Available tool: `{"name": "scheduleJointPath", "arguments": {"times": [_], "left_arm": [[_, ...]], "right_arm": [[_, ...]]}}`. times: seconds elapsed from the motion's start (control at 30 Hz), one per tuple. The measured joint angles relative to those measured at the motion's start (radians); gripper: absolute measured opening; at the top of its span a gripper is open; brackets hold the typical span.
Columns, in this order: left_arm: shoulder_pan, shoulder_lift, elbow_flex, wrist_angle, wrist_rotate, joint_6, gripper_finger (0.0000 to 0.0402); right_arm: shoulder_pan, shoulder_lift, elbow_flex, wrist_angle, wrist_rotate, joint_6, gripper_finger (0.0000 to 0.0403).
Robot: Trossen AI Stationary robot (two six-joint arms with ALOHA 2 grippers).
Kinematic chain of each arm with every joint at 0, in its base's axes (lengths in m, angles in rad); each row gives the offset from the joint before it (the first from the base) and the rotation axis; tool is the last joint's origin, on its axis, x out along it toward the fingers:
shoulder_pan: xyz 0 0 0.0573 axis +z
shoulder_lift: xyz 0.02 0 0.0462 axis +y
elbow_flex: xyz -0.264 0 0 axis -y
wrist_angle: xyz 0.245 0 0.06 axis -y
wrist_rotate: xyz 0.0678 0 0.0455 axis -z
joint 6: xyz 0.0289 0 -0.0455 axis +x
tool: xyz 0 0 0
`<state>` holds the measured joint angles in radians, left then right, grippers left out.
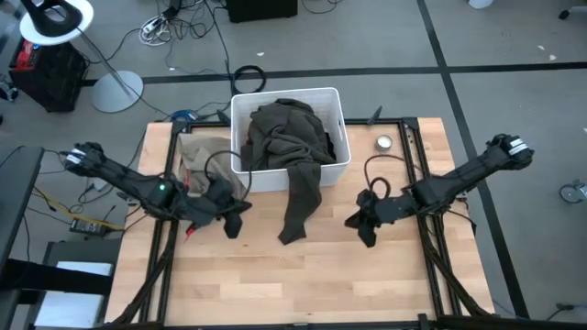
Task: Sort clothes
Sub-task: Put the black sweatshirt into the white laundry bin
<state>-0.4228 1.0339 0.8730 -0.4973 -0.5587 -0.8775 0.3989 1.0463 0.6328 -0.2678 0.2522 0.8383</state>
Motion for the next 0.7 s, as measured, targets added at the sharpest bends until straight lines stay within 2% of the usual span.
{"name": "scheduleJointPath", "arguments": {"times": [0.13, 0.4, 0.7], "left_arm": [[-0.032, 0.022, 0.000, -0.001, -0.002, -0.024, 0.0000], [-0.066, 0.018, 0.000, -0.002, -0.006, -0.029, 0.0000], [-0.128, 0.015, 0.000, -0.051, -0.005, -0.020, 0.0000]], "right_arm": [[-0.025, 0.088, -0.053, 0.166, 0.002, 0.008, 0.0086], [-0.089, 0.321, -0.060, 0.355, 0.027, 0.054, 0.0160], [-0.134, 0.552, -0.060, 0.696, 0.028, 0.077, 0.0217]]}}
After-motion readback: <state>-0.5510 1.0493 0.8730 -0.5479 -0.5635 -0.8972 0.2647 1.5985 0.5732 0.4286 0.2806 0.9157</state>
